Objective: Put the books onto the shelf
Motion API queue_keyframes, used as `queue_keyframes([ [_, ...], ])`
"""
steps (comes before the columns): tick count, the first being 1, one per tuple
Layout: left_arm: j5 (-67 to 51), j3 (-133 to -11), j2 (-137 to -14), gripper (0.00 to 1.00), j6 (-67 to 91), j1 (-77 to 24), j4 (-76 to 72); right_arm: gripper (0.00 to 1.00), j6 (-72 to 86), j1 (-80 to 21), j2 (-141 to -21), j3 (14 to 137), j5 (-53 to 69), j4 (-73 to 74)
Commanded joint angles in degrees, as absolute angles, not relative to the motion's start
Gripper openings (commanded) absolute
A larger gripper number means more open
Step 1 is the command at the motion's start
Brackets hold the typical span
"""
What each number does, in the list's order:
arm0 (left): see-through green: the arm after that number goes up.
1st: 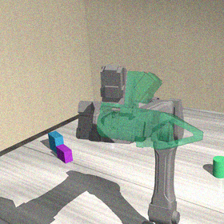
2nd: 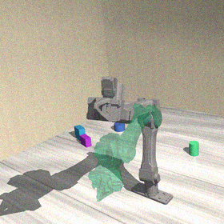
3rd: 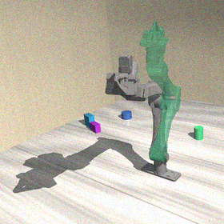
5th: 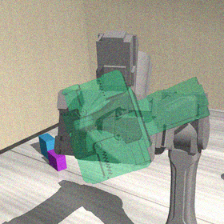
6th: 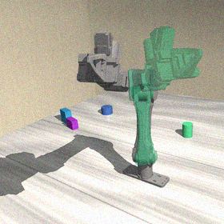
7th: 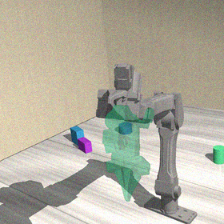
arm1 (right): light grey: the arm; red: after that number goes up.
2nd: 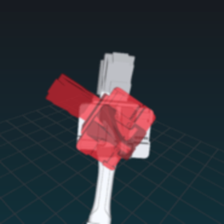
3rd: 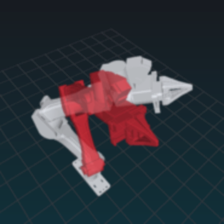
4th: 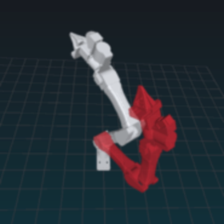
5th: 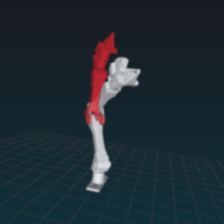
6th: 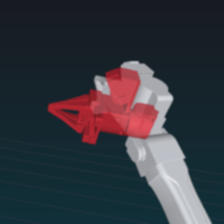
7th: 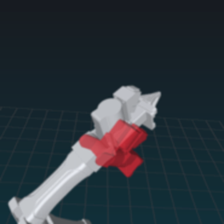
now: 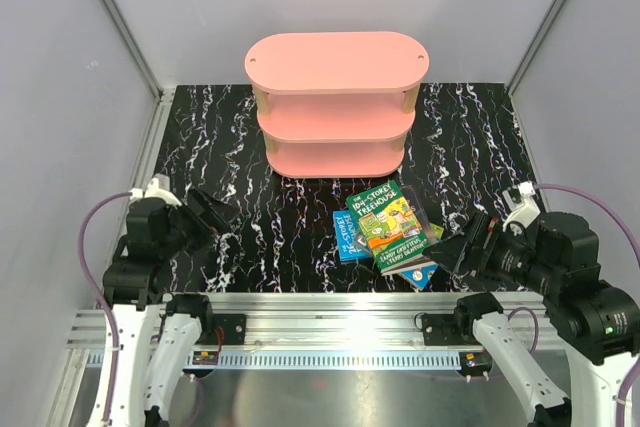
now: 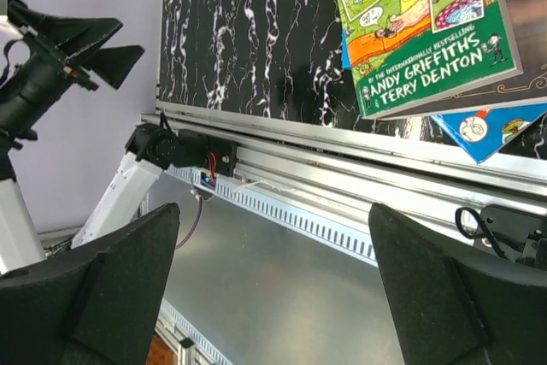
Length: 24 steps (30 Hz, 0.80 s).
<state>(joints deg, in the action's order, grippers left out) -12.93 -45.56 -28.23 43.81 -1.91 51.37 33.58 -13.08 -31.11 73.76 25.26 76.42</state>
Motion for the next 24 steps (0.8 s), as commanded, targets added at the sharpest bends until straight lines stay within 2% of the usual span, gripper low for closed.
queue_keyframes([
  [1, -17.5, -44.0, -31.4, 0.99, 46.1, -6.6, 43.0, 1.00, 31.9, -13.5, -31.6, 72.1, 29.2, 75.2],
  [3, -9.7, -45.2, -36.9, 0.99, 46.6, -11.7, 42.1, 1.00, 33.7, -13.5, -31.6, 69.8, 28.5, 75.0],
  [6, 1.0, -50.8, -49.2, 0.99, 45.9, -28.1, 42.4, 1.00, 36.5, -13.5, -32.1, 68.0, 25.6, 75.4],
  [9, 3.0, -55.5, -60.5, 0.99, 44.4, -36.8, 36.8, 1.00, 39.3, -13.5, -32.4, 66.5, 24.5, 74.9],
  [14, -7.2, -53.4, -71.9, 0.99, 47.3, -39.4, 14.4, 1.00, 42.9, -13.5, -31.7, 66.6, 21.8, 75.9],
  [24, -15.5, -59.8, -88.1, 0.99, 49.9, -41.4, 0.2, 1.00, 47.3, -13.5, -27.9, 66.8, 14.8, 81.3],
])
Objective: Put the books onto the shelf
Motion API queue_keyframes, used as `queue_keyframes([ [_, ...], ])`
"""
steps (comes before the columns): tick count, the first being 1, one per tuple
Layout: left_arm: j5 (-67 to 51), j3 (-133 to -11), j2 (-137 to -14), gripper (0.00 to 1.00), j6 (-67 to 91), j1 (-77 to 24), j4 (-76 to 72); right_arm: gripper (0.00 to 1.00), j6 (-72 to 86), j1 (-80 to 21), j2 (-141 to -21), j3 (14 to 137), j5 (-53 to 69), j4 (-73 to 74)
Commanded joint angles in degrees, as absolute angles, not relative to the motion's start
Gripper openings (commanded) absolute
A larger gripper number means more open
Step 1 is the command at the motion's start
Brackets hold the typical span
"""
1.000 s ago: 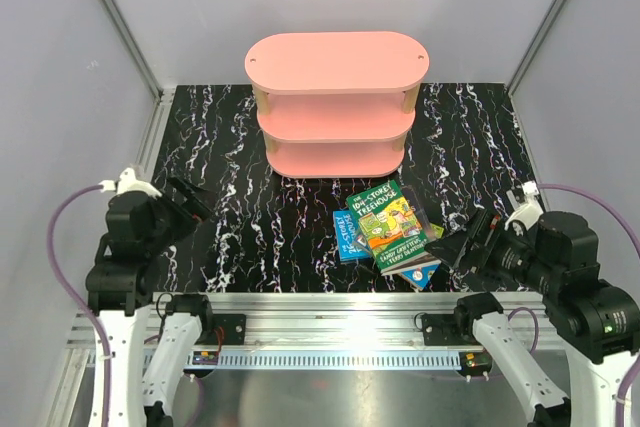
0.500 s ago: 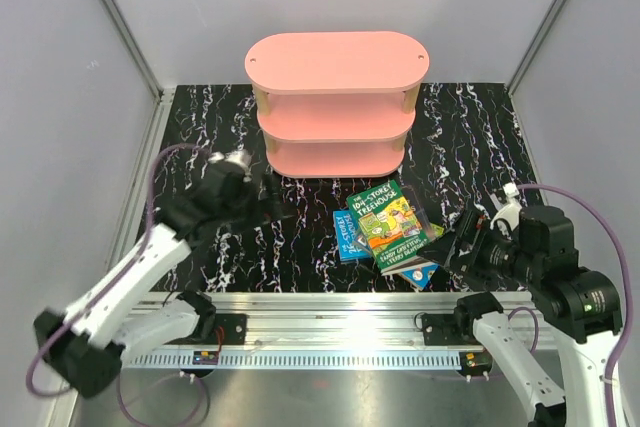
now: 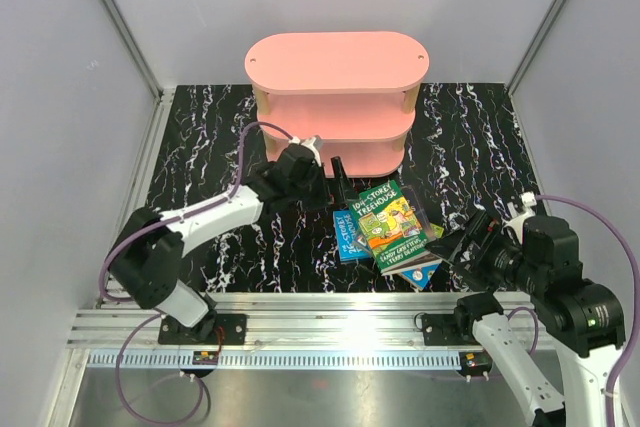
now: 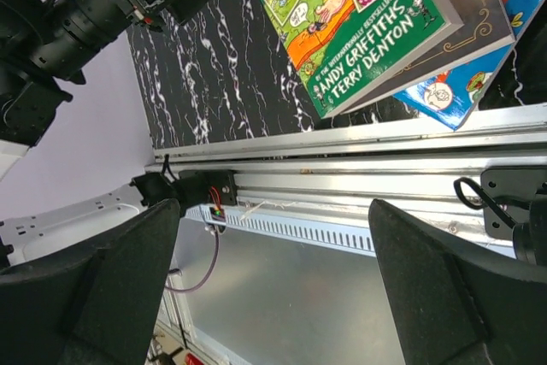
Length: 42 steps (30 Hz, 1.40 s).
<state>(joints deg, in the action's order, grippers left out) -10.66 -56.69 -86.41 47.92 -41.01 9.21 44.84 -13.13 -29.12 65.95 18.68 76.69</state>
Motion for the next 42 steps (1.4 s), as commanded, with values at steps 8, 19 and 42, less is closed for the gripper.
queue_keyframes([
  [8, -17.2, -61.3, -95.2, 0.99, 51.5, -42.4, -3.6, 1.00, 48.2, -13.5, -26.9, 68.9, 11.3, 85.1],
  [19, -21.4, -57.6, -99.4, 0.92, 55.5, -42.6, -15.1, 1.00, 47.0, -13.5, -27.2, 69.3, 9.7, 87.3],
  [42, -8.2, -52.1, -86.9, 0.00, 52.6, -42.5, -0.2, 1.00, 45.8, -13.5, -26.1, 67.0, 9.2, 87.6],
])
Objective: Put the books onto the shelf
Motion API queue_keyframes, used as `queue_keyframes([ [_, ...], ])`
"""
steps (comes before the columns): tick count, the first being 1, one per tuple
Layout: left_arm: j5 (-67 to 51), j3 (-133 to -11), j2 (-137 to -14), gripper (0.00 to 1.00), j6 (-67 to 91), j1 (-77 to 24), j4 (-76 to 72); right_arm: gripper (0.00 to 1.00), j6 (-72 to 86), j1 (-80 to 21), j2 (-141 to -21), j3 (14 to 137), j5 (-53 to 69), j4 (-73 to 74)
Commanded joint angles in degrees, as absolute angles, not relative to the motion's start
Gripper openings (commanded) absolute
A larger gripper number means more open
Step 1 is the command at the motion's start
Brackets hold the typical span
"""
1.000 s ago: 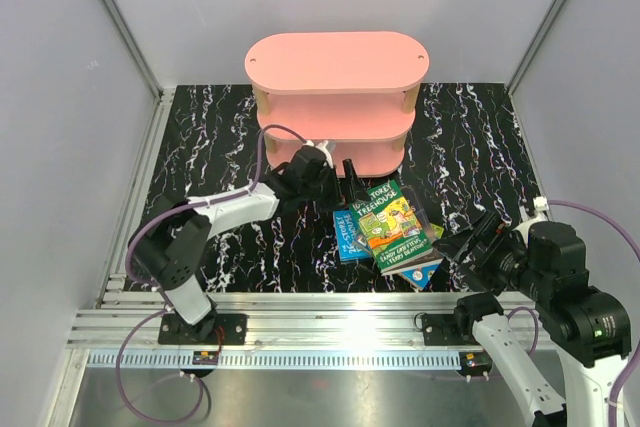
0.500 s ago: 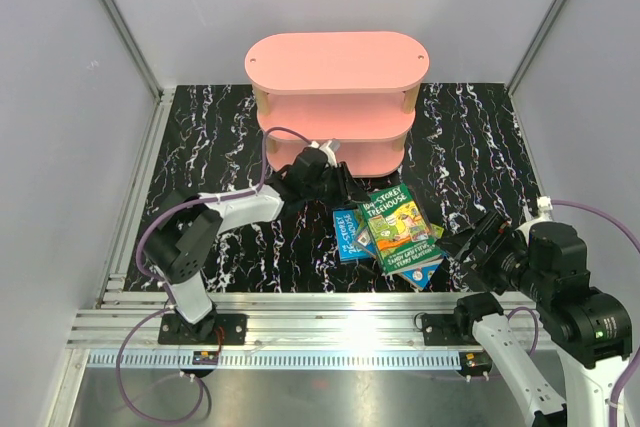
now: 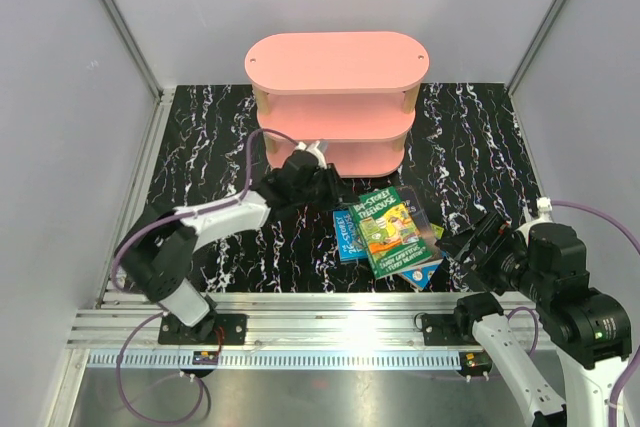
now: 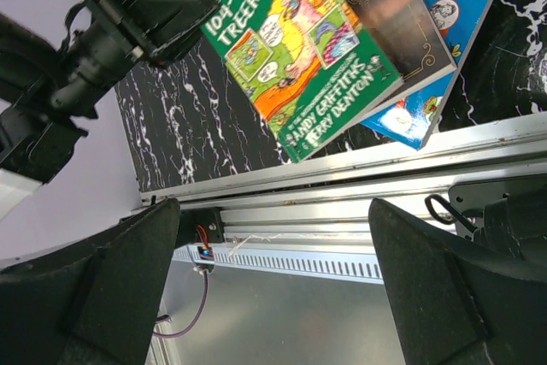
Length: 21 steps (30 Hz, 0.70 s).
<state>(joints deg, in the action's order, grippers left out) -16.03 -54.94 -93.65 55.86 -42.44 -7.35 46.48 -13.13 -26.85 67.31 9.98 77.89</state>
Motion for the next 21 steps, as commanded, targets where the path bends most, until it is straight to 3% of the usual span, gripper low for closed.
queue_keyframes([
  [1, -6.1, -51.0, -85.5, 0.00, 53.2, -42.3, -0.2, 1.00, 45.8, -13.4, -25.9, 66.8, 9.3, 87.6],
  [4, -5.6, -47.8, -83.0, 0.00, 54.0, -42.4, -0.2, 1.00, 45.5, -13.4, -25.2, 65.8, 9.5, 87.5],
  [5, -6.1, -47.5, -82.9, 0.06, 54.1, -42.5, -0.2, 1.00, 45.4, -13.5, -25.1, 65.6, 9.6, 87.5],
  [6, -6.8, -46.8, -83.0, 0.32, 54.1, -42.5, -0.2, 1.00, 45.3, -13.5, -24.9, 65.1, 9.8, 87.4],
  [8, -7.2, -46.1, -82.9, 0.54, 54.6, -42.6, -0.3, 1.00, 45.1, -13.4, -24.9, 64.9, 10.2, 87.1],
  [9, -7.4, -45.6, -82.6, 0.70, 54.7, -42.8, -1.1, 1.00, 45.0, -13.5, -25.0, 64.8, 10.3, 87.0],
  [10, -7.6, -45.6, -82.5, 0.75, 54.7, -42.8, -1.1, 1.00, 45.0, -13.5, -25.0, 64.8, 10.4, 86.9],
  [14, -9.6, -45.9, -83.3, 0.84, 54.2, -42.9, -3.1, 1.00, 44.5, -13.4, -25.0, 64.3, 10.4, 87.0],
  [21, -17.3, -46.5, -86.3, 0.87, 54.1, -43.7, -8.8, 1.00, 43.2, -13.5, -25.0, 64.8, 9.8, 87.9],
])
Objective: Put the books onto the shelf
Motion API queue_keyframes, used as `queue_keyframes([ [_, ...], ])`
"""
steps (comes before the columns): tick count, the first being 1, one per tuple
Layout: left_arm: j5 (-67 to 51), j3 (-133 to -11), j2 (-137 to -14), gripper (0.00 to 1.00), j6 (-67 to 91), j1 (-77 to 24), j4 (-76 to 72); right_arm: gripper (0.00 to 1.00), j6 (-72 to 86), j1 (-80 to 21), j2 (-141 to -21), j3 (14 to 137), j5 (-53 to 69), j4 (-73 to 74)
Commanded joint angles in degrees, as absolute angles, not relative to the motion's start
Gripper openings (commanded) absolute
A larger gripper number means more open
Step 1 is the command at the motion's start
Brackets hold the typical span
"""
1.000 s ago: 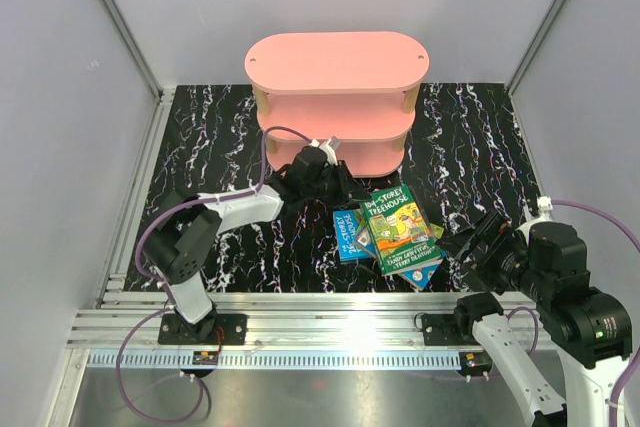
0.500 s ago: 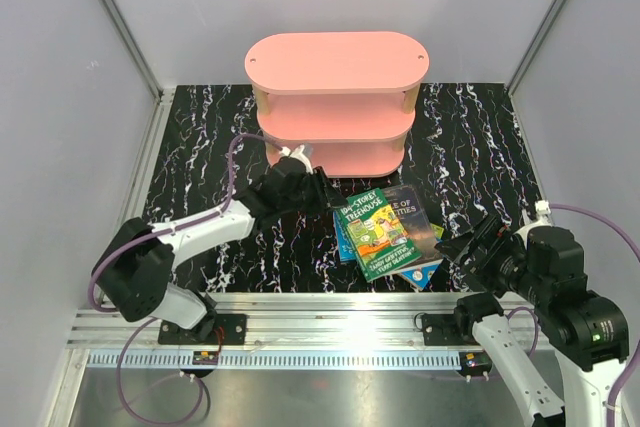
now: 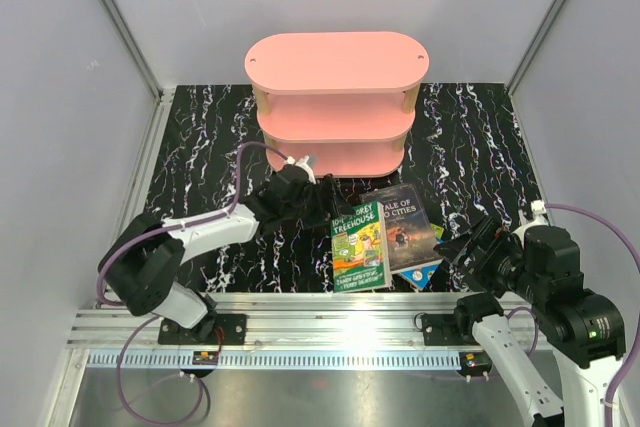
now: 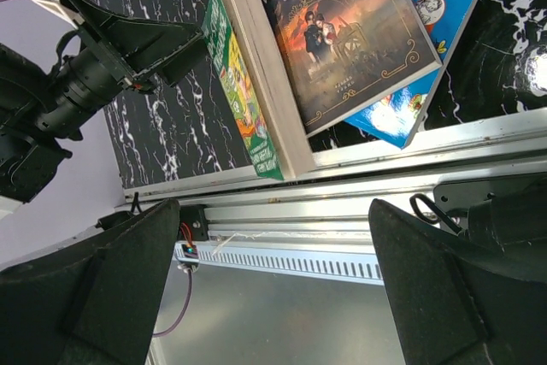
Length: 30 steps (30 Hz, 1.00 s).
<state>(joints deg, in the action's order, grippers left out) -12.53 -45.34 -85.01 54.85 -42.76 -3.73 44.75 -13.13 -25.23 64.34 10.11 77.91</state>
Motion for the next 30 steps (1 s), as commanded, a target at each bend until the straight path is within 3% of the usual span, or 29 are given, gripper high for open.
queue_keyframes([
  [1, -17.5, -46.1, -86.4, 0.88, 54.3, -44.1, -9.0, 1.00, 43.0, -13.5, -25.0, 64.9, 9.7, 88.0],
  [10, -17.7, -40.6, -87.6, 0.88, 56.1, -46.5, -9.9, 1.00, 41.7, -13.5, -24.9, 63.6, 11.0, 87.3],
  [20, -19.1, -32.8, -81.4, 0.89, 51.8, -46.8, -8.5, 1.00, 39.1, -13.5, -27.5, 42.1, 38.6, 69.6],
  [26, -19.1, -33.7, -79.4, 0.90, 49.6, -46.8, -3.7, 1.00, 48.1, -13.5, -22.2, 33.0, 45.2, 59.2],
  [30, -17.6, -33.6, -74.6, 0.96, 47.4, -46.4, 2.3, 1.00, 48.2, -13.5, -21.9, 32.0, 43.0, 59.5],
])
